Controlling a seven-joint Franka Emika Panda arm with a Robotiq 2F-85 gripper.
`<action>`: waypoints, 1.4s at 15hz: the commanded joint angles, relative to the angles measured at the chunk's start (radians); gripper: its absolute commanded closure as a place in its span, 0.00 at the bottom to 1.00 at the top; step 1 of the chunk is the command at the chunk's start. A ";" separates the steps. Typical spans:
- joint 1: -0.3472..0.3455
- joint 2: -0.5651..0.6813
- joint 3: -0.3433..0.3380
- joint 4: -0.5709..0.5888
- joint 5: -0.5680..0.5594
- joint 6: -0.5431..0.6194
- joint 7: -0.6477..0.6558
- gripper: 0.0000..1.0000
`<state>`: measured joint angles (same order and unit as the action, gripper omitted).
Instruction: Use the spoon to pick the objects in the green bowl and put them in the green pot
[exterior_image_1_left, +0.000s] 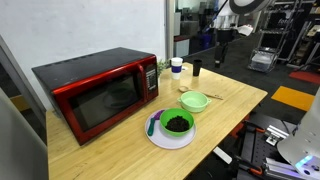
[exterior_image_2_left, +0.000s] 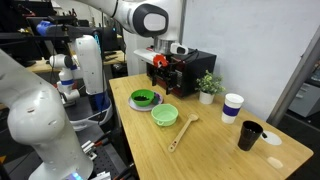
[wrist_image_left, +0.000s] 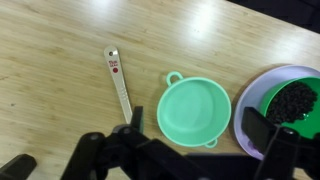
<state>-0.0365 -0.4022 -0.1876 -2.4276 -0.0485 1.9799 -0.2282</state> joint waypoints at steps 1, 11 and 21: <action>-0.017 0.007 0.017 0.002 0.007 -0.002 -0.005 0.00; -0.036 0.074 -0.021 0.019 -0.007 0.088 -0.057 0.00; -0.069 0.286 -0.074 -0.033 0.013 0.523 -0.214 0.00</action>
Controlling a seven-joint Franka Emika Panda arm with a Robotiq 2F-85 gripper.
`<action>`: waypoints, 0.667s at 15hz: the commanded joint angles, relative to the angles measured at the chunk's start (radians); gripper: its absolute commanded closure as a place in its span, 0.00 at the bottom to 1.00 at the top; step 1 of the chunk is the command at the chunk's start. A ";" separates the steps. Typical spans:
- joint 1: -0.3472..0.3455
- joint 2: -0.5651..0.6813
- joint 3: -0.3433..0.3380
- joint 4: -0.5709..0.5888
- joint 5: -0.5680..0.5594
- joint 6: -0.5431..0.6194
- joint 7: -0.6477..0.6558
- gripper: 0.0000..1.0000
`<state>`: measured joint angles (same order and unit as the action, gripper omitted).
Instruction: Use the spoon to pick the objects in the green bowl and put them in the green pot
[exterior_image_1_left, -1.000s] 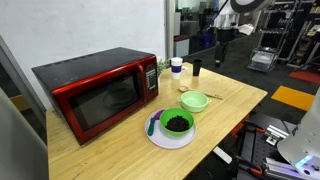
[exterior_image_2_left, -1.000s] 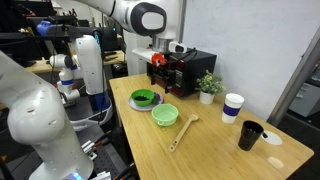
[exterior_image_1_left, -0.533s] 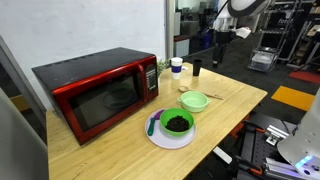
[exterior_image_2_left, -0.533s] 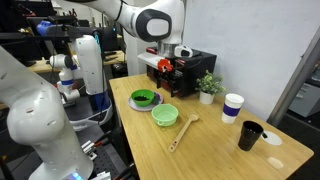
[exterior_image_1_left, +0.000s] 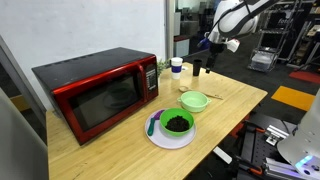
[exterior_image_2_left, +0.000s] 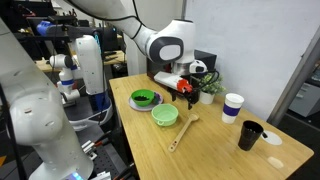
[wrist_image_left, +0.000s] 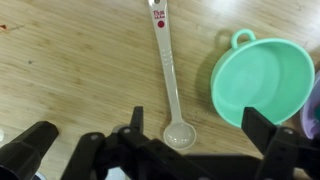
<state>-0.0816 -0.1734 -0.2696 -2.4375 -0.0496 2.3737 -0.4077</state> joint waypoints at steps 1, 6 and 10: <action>-0.025 0.073 0.011 -0.036 0.021 0.173 -0.037 0.00; -0.026 0.121 0.019 -0.105 0.085 0.316 -0.088 0.00; -0.029 0.118 0.030 -0.099 0.091 0.281 -0.078 0.00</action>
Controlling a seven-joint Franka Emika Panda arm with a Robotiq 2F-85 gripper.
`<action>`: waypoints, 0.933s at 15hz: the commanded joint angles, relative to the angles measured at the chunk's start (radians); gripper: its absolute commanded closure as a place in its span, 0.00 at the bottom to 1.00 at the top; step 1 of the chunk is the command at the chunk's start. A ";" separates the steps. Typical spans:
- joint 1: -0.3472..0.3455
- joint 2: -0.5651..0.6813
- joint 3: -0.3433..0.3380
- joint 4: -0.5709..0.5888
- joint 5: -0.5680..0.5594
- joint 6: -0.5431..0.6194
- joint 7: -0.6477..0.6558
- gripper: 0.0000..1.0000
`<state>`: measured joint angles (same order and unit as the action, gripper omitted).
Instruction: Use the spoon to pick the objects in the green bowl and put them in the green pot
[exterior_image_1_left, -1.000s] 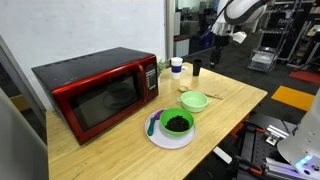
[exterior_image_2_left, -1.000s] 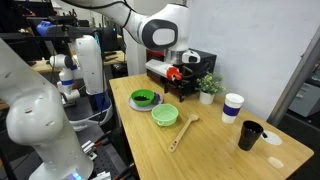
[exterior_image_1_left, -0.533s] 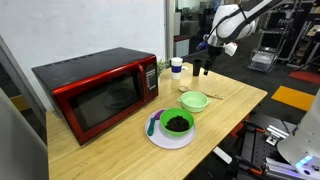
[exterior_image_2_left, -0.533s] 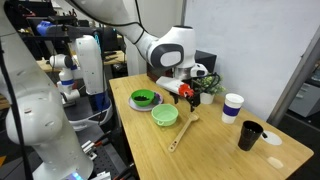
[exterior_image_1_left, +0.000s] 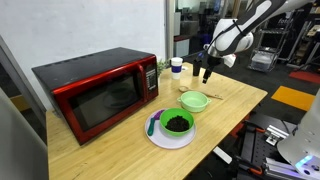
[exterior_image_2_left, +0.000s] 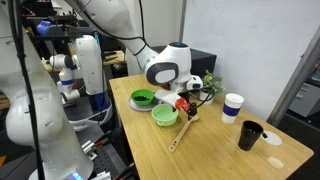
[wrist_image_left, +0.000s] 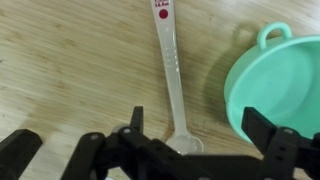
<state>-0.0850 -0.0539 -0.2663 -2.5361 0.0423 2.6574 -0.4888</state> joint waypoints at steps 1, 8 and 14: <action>-0.026 -0.002 0.027 0.000 0.001 -0.003 0.001 0.00; -0.017 0.031 0.034 0.019 0.022 0.008 -0.043 0.00; -0.030 0.118 0.046 0.075 0.093 0.067 -0.095 0.00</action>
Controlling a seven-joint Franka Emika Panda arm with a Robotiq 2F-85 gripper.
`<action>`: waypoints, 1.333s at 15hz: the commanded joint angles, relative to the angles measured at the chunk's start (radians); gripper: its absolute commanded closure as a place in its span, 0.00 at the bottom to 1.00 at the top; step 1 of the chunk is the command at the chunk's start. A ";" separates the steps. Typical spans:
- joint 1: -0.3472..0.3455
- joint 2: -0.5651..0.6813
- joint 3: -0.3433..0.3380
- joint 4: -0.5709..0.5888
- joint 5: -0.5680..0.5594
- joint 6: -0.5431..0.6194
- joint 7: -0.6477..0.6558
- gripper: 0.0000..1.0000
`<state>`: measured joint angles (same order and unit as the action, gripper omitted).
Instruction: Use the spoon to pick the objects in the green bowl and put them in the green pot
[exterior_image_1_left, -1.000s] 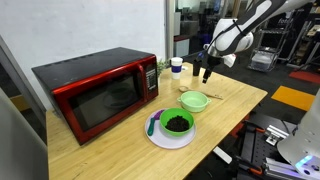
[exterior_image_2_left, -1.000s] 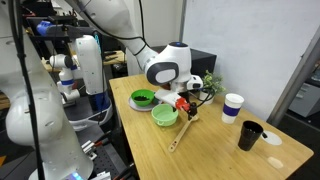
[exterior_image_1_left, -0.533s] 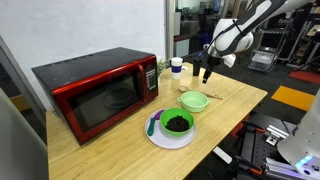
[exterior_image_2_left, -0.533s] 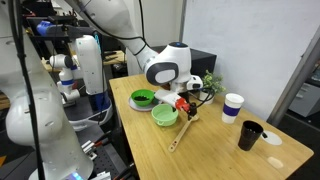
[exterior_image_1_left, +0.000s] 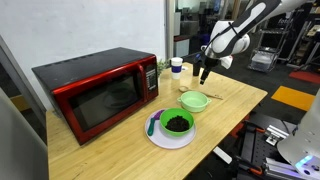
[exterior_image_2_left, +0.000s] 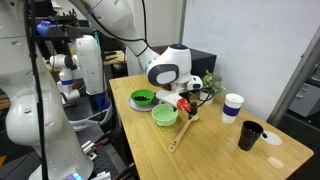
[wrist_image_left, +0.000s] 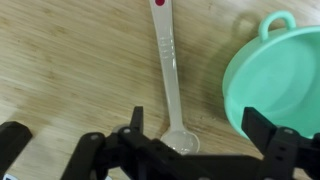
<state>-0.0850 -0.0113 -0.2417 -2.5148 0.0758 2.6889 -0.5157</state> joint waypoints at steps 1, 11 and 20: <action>-0.035 0.094 0.026 0.067 0.082 0.043 -0.093 0.00; -0.153 0.270 0.132 0.184 0.134 0.035 -0.284 0.00; -0.209 0.284 0.200 0.128 0.139 0.148 -0.322 0.00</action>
<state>-0.2467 0.2710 -0.0818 -2.3568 0.1994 2.7687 -0.7944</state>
